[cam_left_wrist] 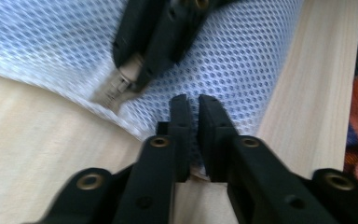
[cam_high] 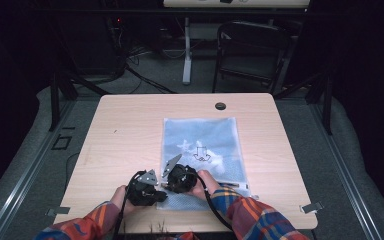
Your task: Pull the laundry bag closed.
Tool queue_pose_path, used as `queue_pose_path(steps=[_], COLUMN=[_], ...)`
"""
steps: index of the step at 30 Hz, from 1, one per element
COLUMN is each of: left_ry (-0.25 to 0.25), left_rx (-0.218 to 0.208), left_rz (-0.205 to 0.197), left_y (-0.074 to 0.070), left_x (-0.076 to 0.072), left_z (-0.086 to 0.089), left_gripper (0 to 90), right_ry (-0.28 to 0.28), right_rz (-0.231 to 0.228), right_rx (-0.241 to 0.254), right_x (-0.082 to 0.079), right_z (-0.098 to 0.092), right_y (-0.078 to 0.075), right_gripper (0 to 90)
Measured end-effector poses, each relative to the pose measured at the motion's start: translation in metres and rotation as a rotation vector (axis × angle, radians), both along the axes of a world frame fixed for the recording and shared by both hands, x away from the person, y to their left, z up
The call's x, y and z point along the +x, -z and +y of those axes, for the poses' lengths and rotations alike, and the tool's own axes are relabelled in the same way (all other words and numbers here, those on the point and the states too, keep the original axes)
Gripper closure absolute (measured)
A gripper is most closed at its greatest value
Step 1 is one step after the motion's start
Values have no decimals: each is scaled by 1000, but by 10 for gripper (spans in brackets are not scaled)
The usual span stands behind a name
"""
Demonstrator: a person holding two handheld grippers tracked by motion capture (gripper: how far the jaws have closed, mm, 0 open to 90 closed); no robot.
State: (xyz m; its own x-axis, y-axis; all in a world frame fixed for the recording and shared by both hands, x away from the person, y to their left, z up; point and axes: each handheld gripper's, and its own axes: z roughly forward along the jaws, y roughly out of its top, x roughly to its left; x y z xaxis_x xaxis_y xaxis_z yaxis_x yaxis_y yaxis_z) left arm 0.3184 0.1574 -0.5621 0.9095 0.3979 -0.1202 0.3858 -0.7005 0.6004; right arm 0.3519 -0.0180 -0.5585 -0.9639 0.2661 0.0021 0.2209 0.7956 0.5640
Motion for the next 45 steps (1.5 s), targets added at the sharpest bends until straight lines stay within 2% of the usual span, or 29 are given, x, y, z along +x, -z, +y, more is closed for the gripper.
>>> queue_pose_path(steps=[1,3,7,9,10,11,15,24,29,33,35,37,38,39,42,44,45], left_ry=[-14,-33,-49,-52,-64,-68,-76,-75,-75,-64,-104,-170,-195,-208,-207,-233,-235], left_rx=[-14,13,12,7,12,9,7,7,9,18,-18,-58,-85,-91,-68,-61,-73], left_rz=[1,-12,-6,5,9,13,17,14,13,32,17,-10,-9,-5,8,9,30], left_y=[0,2,6,6,6,6,6,6,6,2,-3,-9,-11,-11,-7,-4,-2], left_x=[3,4,5,6,6,6,6,6,6,9,11,14,17,18,22,24,26], left_z=[2,4,4,4,4,4,4,4,4,4,8,15,18,18,15,12,11], left_gripper=[791,813,897,900,900,900,900,900,900,885,879,899,900,900,900,900,900], right_ry=[-4,3,-8,-15,1,-14,-18,-38,-31,-21,-21,-18,-18,-17,-21,-16,-17], right_rz=[-1,1,-7,-11,-10,-12,-18,-16,-14,-23,-23,-22,-21,-20,-20,-21,-24], right_rx=[-5,2,-9,-24,-2,-23,-35,-52,-53,-49,-45,-41,-40,-40,-36,-28,-32], right_x=[0,-1,-1,0,-2,-1,-2,-1,-1,-2,-2,-1,-1,-2,-1,-2,-2], right_z=[1,2,3,2,2,1,0,-4,-4,-1,1,1,1,2,3,4,4], right_y=[0,1,1,0,1,0,-2,-6,-6,-4,-3,-2,-2,-2,-1,0,-1], right_gripper=[822,822,822,822,822,823,823,822,821,821,820,820,821,821,821,820,820])
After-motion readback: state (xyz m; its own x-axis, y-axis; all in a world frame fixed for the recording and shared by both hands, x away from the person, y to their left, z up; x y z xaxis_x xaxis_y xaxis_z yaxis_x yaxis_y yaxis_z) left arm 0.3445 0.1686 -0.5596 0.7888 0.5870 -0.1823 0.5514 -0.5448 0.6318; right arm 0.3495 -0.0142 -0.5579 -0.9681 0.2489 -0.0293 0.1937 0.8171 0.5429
